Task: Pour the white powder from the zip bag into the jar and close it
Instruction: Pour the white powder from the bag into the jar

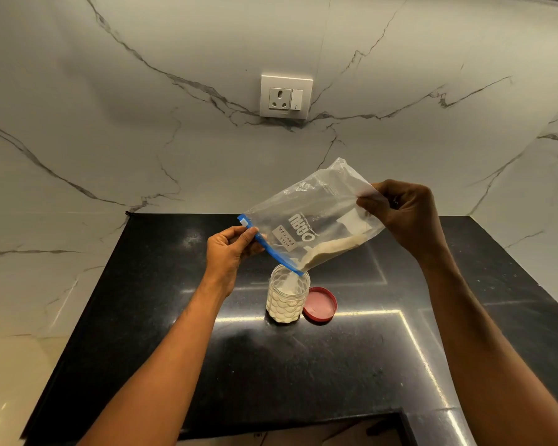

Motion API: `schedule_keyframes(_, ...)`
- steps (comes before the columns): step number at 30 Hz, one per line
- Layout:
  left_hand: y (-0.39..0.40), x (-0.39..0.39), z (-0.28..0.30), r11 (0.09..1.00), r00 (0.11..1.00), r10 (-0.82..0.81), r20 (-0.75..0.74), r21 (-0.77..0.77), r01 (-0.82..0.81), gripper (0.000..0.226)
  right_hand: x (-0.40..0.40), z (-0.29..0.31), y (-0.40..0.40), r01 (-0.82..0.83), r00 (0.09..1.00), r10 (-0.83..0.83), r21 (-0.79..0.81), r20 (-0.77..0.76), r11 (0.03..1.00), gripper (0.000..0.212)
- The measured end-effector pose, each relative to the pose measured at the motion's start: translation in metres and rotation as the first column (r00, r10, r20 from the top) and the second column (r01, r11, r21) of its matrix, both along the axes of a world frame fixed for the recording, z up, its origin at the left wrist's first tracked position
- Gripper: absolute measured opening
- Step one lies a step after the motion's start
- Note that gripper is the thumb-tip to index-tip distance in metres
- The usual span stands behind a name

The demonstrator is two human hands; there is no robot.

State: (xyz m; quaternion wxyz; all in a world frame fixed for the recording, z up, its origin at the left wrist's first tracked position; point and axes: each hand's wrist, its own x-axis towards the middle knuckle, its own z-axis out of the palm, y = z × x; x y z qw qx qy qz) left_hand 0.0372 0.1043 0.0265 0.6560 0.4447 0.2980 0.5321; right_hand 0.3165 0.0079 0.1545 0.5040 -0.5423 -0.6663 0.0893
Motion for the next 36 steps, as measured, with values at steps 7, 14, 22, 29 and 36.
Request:
schedule_keyframes(7,-0.0011,-0.0004,-0.0033,1.000,1.000,0.006,-0.008,-0.008,-0.006,0.028,-0.0013,0.0008,0.0017,-0.011,1.000,0.011,-0.004,0.002,1.000,0.012)
schedule_keyframes(14,-0.0014,-0.0009,-0.0056,1.000,1.000,0.000,-0.005,-0.015,0.000,0.029,-0.0058,0.0028,0.0011,-0.025,1.000,0.025,0.001,0.013,1.000,0.009)
schedule_keyframes(22,-0.0038,-0.0012,-0.0097,0.999,1.000,-0.007,0.011,-0.033,0.007,0.023,-0.0058,0.0013,0.0011,-0.024,1.000,0.024,-0.009,0.007,1.000,0.016)
schedule_keyframes(29,-0.0031,-0.0030,-0.0091,1.000,1.000,0.012,0.007,-0.021,-0.012,0.022,-0.0090,-0.0003,0.0022,-0.028,1.000,0.028,-0.006,0.000,1.000,0.016)
schedule_keyframes(36,-0.0032,-0.0036,-0.0085,0.999,1.000,0.011,0.014,-0.032,-0.010,0.024,-0.0076,0.0008,0.0038,-0.028,1.000,0.028,0.002,-0.008,1.000,0.012)
